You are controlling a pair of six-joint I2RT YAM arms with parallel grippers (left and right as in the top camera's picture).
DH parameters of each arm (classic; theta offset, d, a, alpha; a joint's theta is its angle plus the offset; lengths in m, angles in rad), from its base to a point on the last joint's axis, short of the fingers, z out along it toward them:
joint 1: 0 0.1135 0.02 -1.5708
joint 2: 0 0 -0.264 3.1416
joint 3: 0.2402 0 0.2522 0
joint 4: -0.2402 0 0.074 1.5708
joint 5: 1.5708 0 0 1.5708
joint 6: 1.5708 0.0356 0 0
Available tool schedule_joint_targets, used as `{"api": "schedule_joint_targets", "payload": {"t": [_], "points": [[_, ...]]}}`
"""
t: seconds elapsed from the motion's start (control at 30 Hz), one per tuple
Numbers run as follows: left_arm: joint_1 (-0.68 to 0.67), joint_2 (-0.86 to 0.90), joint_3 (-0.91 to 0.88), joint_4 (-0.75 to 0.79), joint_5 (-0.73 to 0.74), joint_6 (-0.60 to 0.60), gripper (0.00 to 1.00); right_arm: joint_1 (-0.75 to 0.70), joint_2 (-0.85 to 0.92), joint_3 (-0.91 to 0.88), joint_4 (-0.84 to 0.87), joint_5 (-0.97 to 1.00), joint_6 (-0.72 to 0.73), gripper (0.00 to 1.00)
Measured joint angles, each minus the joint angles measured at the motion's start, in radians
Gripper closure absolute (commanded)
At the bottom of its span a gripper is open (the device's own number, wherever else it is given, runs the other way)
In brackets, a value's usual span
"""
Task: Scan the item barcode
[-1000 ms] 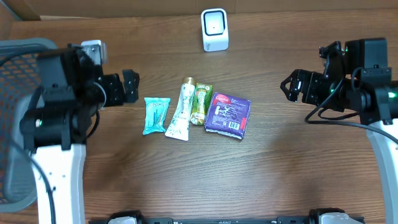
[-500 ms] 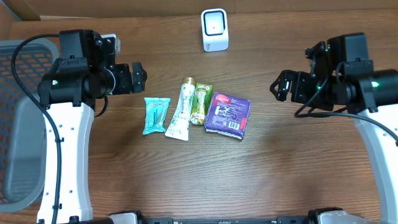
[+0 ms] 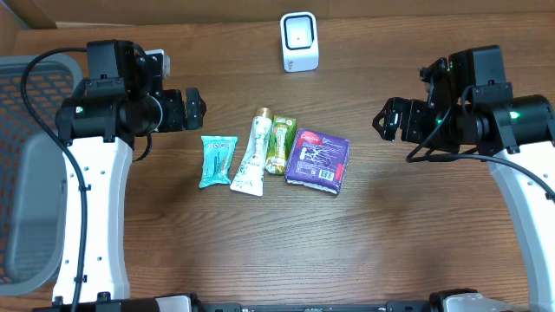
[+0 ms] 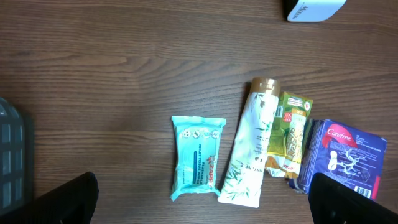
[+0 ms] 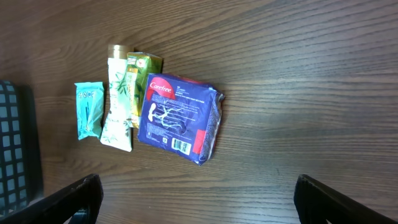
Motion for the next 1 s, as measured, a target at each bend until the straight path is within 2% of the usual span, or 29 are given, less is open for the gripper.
{"api": "schedule_joint_targets", "payload": {"t": [1.0], "points": [[0.000, 0.000, 0.000, 0.000, 0.000, 0.000, 0.00, 0.000, 0.000, 0.000, 0.011, 0.000, 0.000, 0.01]]}}
